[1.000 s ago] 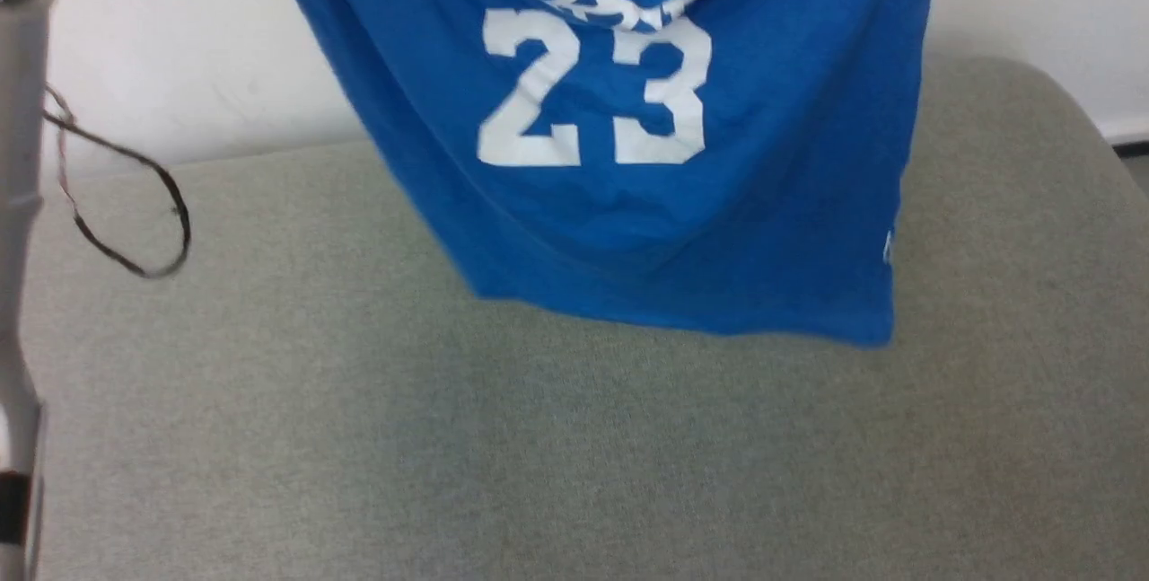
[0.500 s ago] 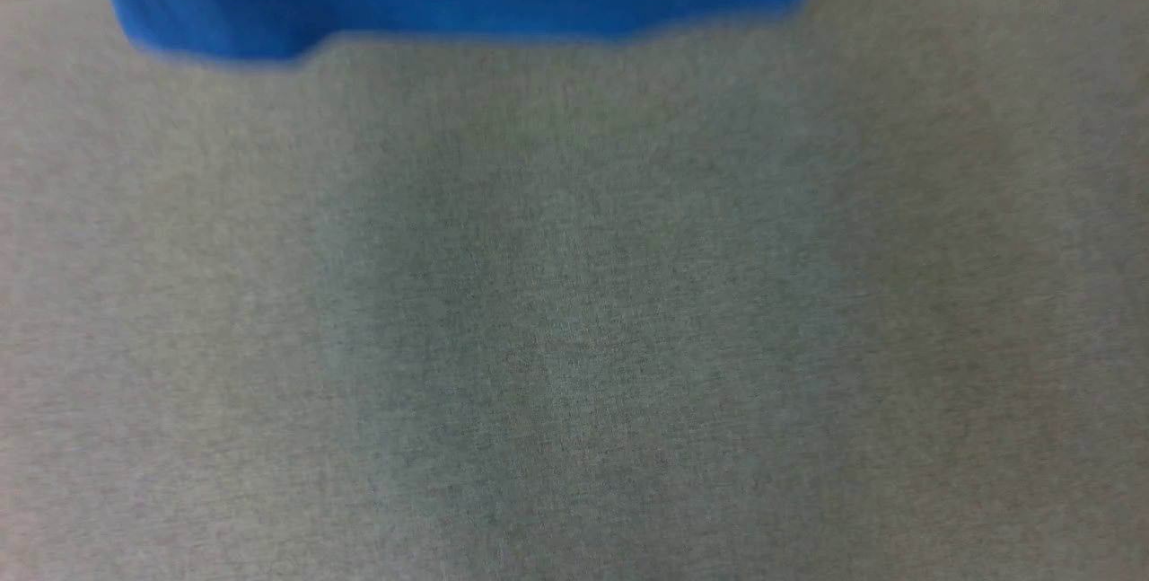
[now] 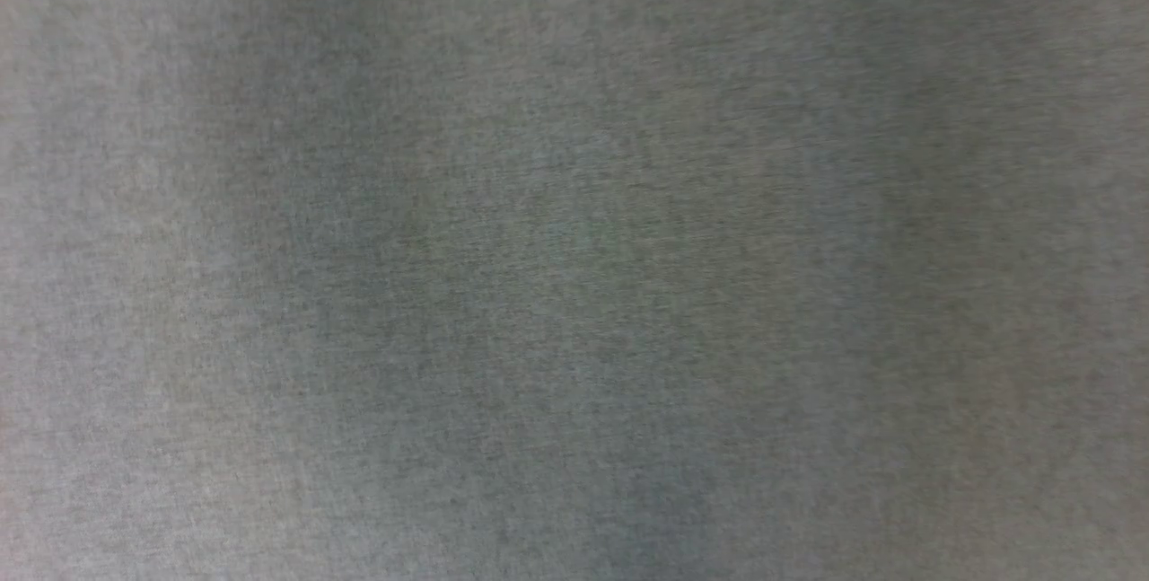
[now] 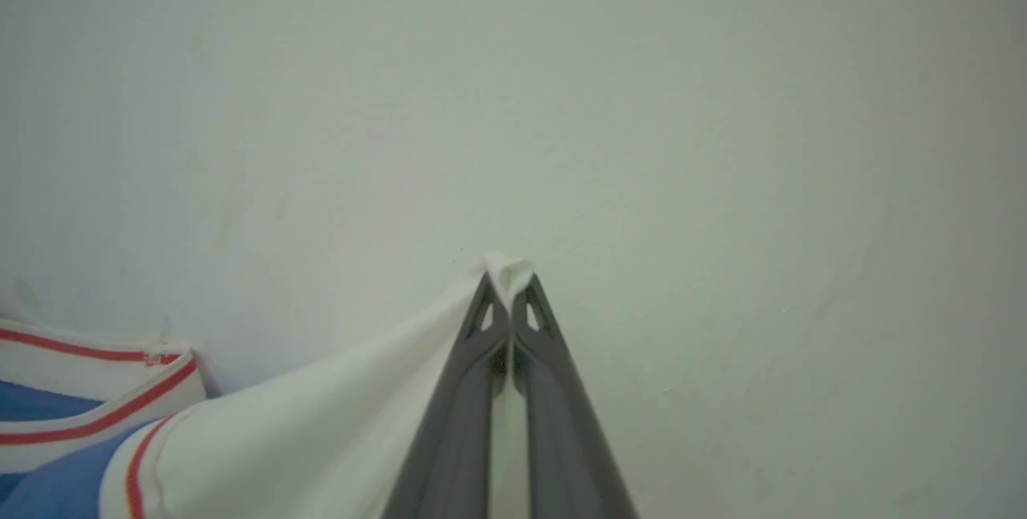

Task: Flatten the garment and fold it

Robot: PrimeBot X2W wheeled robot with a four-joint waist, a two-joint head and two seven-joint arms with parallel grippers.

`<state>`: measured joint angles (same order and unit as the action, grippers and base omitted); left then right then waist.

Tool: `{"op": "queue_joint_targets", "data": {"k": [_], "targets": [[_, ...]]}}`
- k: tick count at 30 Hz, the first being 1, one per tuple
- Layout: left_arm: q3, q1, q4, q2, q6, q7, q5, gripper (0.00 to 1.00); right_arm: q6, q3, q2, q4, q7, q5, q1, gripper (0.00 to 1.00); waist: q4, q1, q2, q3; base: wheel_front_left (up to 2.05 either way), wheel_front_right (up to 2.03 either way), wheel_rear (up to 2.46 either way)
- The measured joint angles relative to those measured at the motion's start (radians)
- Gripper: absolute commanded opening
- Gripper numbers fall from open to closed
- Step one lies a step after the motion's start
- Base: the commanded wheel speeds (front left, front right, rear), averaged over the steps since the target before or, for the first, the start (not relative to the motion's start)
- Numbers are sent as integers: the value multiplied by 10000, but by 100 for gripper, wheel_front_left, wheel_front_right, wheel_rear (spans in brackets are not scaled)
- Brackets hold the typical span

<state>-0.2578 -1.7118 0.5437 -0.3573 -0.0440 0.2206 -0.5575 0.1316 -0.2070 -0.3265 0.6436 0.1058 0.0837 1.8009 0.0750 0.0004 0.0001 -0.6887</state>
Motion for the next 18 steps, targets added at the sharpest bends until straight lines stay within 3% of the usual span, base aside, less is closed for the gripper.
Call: {"op": "queue_joint_targets", "data": {"k": [6, 10, 11, 15, 18], "targets": [[105, 1727, -46, -290, 959, 192, -499, 0, 0, -1127, -184, -115, -681, 1164, -1060, 0, -218, -3, 0, -14, 0, 0, 0], [-144, 3306, -1030, -570, 1361, 184, -754, 0, 0, -1885, -696, -1450, -688, 2456, -2310, 0, -303, -4, 0, 407, 0, 0, 0], [-305, 4301, -1695, -871, 1421, 42, -819, 0, 2, -2011, -1074, -2401, -493, 3039, -3200, 0, -337, -5, 0, 708, 0, 0, 0], [-291, 6543, -3359, -1469, 1346, -407, -1206, 0, 2, -1557, -1768, -4324, 71, 3985, -5324, 0, -353, -7, 0, 1333, 0, 0, 0], [-222, 8359, -4629, -1781, 924, -669, -1375, 0, 0, -727, -1956, -5448, 541, 4385, -7385, 0, -343, -7, 0, 1793, 0, 0, 0]]}}
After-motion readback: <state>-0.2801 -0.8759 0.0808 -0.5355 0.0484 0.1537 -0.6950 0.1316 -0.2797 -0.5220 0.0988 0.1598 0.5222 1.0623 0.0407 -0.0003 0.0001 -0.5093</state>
